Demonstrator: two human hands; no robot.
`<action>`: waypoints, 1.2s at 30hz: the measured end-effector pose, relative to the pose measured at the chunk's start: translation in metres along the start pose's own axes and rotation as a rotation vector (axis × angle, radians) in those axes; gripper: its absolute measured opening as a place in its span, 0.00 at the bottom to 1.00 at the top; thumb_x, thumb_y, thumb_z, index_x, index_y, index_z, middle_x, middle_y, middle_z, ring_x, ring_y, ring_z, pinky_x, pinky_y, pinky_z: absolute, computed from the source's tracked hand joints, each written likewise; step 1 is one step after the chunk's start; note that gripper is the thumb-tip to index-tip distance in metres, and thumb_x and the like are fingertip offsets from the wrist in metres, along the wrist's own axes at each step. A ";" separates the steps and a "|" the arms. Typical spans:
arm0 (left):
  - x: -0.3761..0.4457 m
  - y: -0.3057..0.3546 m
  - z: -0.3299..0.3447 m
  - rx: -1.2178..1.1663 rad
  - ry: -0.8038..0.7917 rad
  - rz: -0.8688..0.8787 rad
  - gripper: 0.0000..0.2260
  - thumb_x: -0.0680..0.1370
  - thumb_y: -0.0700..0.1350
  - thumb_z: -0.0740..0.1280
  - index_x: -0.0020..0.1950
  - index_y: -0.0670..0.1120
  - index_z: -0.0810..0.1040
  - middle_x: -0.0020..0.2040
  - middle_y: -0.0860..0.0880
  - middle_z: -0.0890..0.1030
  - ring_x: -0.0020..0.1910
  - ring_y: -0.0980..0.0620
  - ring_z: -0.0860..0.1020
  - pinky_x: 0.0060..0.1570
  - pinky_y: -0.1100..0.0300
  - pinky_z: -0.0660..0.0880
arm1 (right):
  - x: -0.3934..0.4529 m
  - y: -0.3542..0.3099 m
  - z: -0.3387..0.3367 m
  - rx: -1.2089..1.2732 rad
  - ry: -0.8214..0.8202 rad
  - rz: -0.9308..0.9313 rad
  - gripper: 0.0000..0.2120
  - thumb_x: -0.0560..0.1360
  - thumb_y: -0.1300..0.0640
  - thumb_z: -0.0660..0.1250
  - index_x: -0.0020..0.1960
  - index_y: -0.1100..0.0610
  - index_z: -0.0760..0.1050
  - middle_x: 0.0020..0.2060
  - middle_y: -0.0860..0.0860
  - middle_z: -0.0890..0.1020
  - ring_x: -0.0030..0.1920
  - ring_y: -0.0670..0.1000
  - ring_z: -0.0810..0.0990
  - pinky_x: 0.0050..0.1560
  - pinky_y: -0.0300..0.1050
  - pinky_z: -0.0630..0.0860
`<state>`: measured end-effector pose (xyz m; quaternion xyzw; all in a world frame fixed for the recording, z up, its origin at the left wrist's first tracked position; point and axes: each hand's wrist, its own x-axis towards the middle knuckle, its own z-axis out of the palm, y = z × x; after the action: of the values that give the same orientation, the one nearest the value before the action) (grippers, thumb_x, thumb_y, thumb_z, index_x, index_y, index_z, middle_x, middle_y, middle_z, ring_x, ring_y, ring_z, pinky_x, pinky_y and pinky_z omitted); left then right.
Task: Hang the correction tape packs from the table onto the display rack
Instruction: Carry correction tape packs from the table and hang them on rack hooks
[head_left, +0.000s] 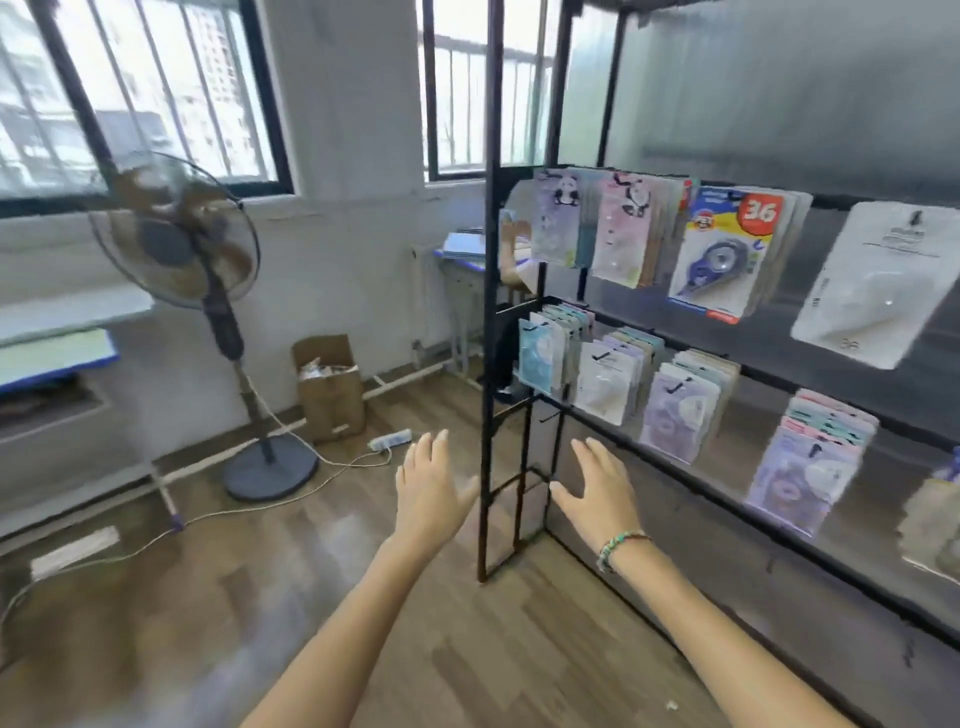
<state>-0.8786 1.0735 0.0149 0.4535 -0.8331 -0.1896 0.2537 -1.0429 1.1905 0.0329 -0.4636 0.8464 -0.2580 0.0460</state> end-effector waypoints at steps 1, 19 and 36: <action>0.003 -0.030 -0.019 0.011 0.030 -0.045 0.30 0.76 0.52 0.67 0.75 0.42 0.62 0.73 0.43 0.66 0.73 0.45 0.62 0.72 0.49 0.60 | 0.010 -0.029 0.017 0.006 -0.022 -0.046 0.30 0.78 0.48 0.63 0.76 0.55 0.58 0.75 0.51 0.58 0.75 0.52 0.55 0.74 0.46 0.54; 0.008 -0.421 -0.272 0.203 0.371 -0.665 0.29 0.79 0.54 0.63 0.76 0.44 0.61 0.74 0.46 0.65 0.74 0.47 0.60 0.70 0.51 0.61 | 0.111 -0.459 0.282 0.175 -0.359 -0.560 0.27 0.77 0.54 0.65 0.72 0.60 0.65 0.72 0.56 0.66 0.73 0.54 0.61 0.71 0.42 0.55; 0.133 -0.665 -0.419 0.278 0.520 -1.017 0.29 0.79 0.54 0.63 0.76 0.43 0.59 0.74 0.44 0.63 0.74 0.45 0.60 0.71 0.49 0.61 | 0.276 -0.752 0.474 0.207 -0.530 -0.808 0.27 0.78 0.52 0.64 0.74 0.60 0.62 0.73 0.55 0.64 0.73 0.55 0.61 0.73 0.45 0.56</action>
<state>-0.2525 0.5807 0.0199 0.8569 -0.4383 -0.0591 0.2647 -0.4765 0.4518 0.0291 -0.7975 0.5280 -0.2111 0.2015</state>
